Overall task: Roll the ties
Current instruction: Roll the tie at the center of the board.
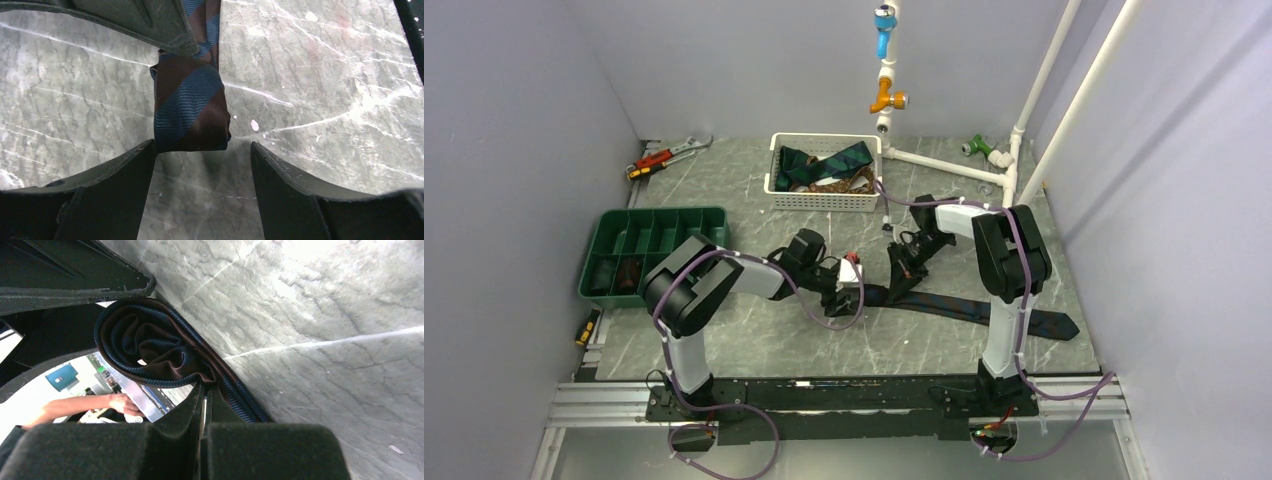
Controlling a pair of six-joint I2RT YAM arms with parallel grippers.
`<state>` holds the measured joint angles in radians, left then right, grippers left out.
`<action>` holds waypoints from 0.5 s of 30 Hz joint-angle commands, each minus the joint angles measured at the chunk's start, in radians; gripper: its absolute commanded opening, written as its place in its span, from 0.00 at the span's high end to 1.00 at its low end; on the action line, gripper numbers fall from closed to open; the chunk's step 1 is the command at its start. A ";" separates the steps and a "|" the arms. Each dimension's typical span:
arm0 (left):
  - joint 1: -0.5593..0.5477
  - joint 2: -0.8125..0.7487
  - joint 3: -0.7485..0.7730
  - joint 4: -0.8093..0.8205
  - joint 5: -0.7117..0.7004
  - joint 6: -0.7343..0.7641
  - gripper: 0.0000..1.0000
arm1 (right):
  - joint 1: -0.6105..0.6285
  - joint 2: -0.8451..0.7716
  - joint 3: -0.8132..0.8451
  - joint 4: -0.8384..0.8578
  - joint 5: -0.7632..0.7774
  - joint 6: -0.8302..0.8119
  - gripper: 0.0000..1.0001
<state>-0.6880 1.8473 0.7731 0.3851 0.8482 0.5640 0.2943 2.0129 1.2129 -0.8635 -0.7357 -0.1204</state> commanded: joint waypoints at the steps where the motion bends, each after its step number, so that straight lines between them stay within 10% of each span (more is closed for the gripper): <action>1: -0.003 0.022 0.020 0.051 -0.039 -0.031 0.25 | 0.028 0.033 0.012 0.045 0.156 -0.046 1.00; 15: -0.109 0.006 0.100 0.208 -0.002 -0.225 0.58 | 0.061 0.052 0.016 0.063 0.152 -0.041 1.00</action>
<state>-0.7448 1.8557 0.8005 0.4892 0.8223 0.4309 0.3351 2.0155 1.2301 -0.8742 -0.7059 -0.1230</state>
